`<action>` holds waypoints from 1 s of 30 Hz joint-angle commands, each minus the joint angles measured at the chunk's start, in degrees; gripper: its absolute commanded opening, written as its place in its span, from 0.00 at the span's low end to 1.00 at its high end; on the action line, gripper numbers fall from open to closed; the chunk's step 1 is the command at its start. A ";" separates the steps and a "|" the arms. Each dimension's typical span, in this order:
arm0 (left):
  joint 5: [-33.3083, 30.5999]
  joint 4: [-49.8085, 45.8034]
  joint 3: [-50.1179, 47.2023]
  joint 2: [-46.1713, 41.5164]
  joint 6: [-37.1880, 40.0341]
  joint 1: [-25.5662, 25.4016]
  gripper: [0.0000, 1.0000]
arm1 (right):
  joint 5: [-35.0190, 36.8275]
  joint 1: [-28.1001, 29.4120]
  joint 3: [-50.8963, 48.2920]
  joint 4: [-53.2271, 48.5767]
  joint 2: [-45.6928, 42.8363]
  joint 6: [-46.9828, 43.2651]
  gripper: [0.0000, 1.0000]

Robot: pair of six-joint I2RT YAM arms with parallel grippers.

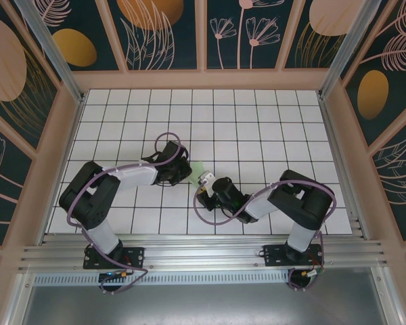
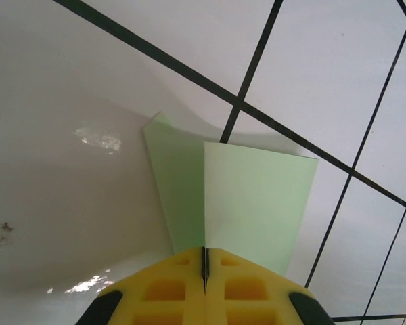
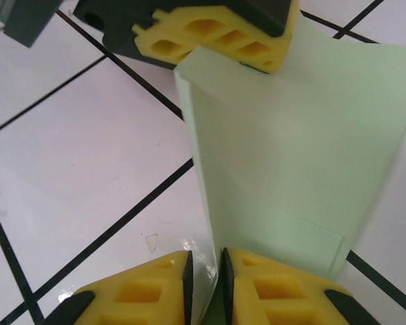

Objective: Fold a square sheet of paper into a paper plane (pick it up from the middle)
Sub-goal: Fold the wing for the fifth time at the center of the table.

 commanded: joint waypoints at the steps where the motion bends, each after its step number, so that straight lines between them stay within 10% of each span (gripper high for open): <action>1: -1.00 -1.25 -0.03 -1.67 0.31 0.37 0.00 | 8.58 1.72 1.55 -5.60 -1.07 -6.19 0.24; 22: -2.08 -2.00 -0.16 -3.01 0.31 0.46 0.06 | 18.57 4.79 5.68 -8.00 1.21 -10.19 0.00; 30: -9.01 -5.19 -2.00 -10.81 0.64 1.40 0.39 | 5.31 1.12 5.45 -7.44 -1.18 -0.20 0.00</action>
